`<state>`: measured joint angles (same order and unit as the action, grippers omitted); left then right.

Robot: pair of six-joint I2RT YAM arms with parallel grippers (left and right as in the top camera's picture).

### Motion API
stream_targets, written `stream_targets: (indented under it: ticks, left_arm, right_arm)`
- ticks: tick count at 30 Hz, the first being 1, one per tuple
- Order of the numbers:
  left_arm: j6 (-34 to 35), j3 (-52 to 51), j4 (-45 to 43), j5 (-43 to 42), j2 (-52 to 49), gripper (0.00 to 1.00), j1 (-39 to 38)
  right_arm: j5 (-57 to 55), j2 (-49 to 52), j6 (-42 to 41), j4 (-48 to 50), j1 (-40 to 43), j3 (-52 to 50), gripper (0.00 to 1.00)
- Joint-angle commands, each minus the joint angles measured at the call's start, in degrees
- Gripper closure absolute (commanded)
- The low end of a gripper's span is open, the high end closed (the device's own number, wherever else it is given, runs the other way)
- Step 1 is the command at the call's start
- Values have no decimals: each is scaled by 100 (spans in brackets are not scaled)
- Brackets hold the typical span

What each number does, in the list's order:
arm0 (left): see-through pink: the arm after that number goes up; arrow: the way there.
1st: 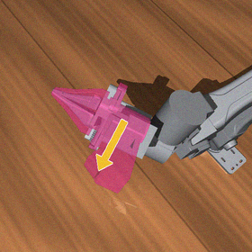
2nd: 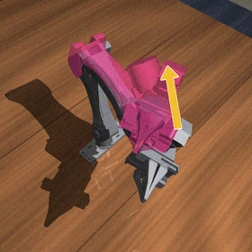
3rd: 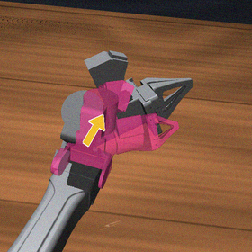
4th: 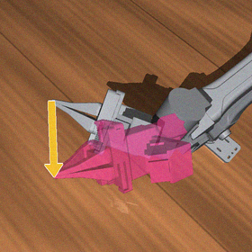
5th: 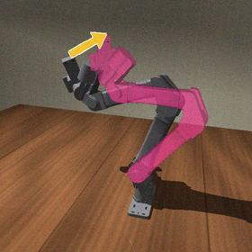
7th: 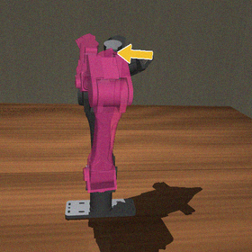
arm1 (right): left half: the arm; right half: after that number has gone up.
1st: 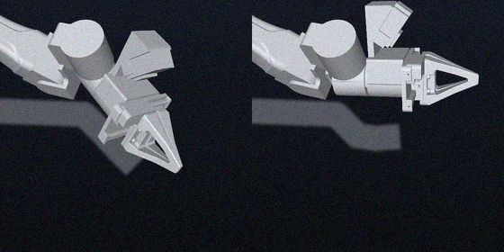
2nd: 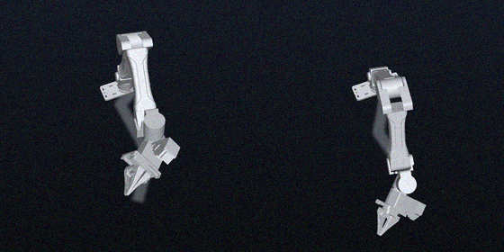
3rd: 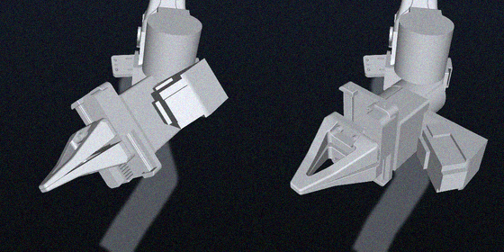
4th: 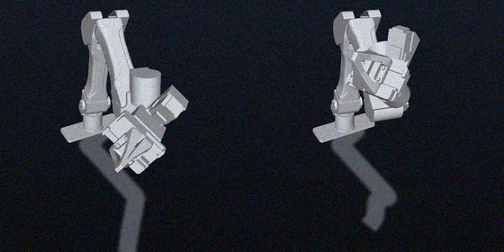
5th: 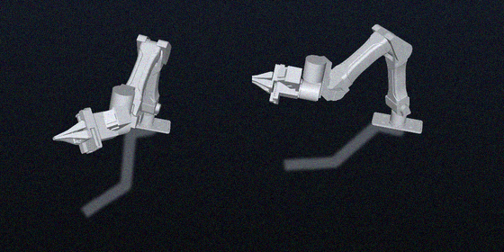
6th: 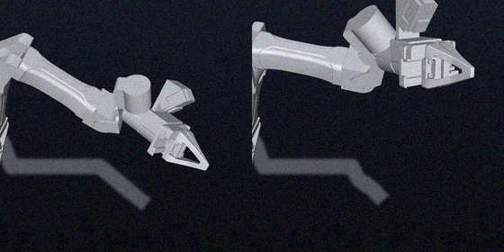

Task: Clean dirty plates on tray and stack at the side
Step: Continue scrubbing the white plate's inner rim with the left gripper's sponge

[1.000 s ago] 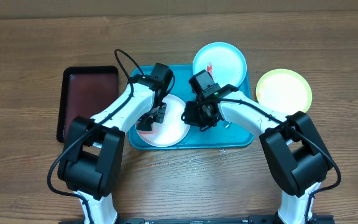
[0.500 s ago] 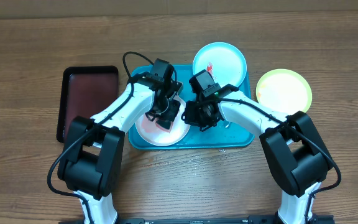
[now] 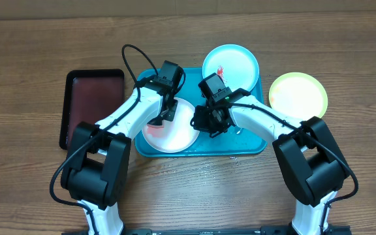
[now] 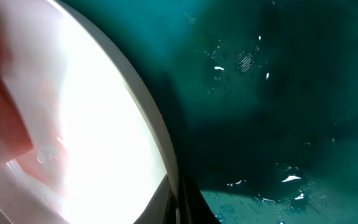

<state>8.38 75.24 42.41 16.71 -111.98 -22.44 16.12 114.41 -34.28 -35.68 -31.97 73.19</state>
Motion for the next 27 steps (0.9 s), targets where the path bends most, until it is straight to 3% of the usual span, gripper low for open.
stream_targets:
  ticks: [1, 10, 14, 22, 27]
  left_arm:
    - [452, -39, 168, 542, -22, 96, -4]
    - [-192, -35, 920, -2448, -9, 96, -15]
    - [-260, -35, 780, -3182, -9, 96, -13]
    - [-260, -35, -131, -2918, -9, 96, -7]
    - [-260, -35, -706, -1751, -9, 96, -7]
  right_arm:
    - [20, 81, 22, 9, -11, 37, 96]
    - [9, 81, 22, 24, -11, 37, 96]
    - [70, 81, 22, 22, -11, 37, 96]
    - [72, 81, 22, -4, -11, 37, 96]
    - [70, 81, 22, -9, -11, 37, 96]
